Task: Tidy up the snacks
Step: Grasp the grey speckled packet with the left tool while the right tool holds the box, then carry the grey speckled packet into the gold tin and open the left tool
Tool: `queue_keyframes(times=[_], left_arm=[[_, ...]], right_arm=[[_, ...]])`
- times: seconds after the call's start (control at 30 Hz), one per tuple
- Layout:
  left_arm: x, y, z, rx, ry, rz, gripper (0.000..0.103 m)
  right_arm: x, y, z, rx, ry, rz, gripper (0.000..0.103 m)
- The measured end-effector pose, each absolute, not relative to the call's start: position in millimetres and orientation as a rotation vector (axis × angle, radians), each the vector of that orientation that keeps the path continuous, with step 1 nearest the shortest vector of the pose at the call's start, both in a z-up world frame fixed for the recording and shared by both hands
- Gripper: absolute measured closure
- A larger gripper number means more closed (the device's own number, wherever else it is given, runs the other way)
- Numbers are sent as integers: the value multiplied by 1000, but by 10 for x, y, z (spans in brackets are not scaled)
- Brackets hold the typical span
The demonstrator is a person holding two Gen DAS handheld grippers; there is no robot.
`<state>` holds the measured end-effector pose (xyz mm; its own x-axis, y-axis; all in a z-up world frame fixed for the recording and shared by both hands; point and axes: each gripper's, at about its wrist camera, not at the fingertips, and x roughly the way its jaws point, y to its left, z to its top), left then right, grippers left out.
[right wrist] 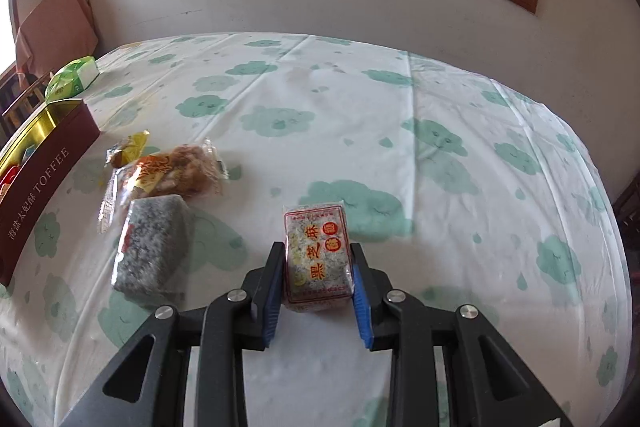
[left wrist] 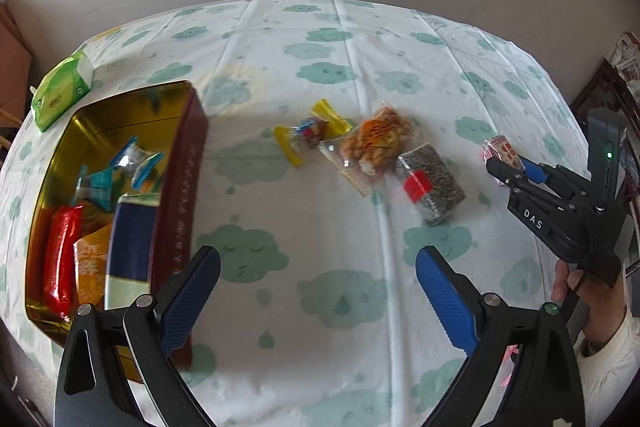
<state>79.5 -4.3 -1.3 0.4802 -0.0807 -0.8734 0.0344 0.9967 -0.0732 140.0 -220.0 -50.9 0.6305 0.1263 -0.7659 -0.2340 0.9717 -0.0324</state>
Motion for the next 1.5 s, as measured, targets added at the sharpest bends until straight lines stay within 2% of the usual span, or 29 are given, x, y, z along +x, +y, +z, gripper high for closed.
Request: queue_keyframes(times=[0.2, 0.4, 0.57, 0.6, 0.63, 0.67, 0.77, 0.83, 0.93, 1.5], left_arm=[[1095, -500, -111, -92, 1105, -125, 6], [1339, -764, -271, -125, 1137, -82, 7], [1467, -845, -412, -112, 1162, -41, 23], [1478, -840, -434, -117, 1165, -41, 32], [1481, -831, -454, -121, 1169, -42, 36], [1472, -835, -448, -112, 1155, -41, 37], [1456, -839, -443, -90, 1141, -64, 47], [1434, -840, -435, -75, 1134, -89, 65], [1402, -815, -434, -63, 1132, -112, 70], [984, -600, -402, -14, 1139, -252, 72]], right_arm=[[1181, -2696, -512, -52, 877, 134, 72], [1157, -2730, -516, -41, 878, 129, 71], [1160, -2740, -516, -28, 878, 137, 70], [1160, -2753, -515, -20, 878, 141, 70], [1160, -2762, -514, -13, 878, 144, 70], [1159, -2765, -514, -9, 877, 146, 70], [1161, -2760, -514, -9, 877, 145, 70], [1164, -2763, -515, -9, 878, 145, 70], [1163, -2757, -515, -8, 878, 146, 70], [1166, -2709, -532, -58, 880, 124, 70]])
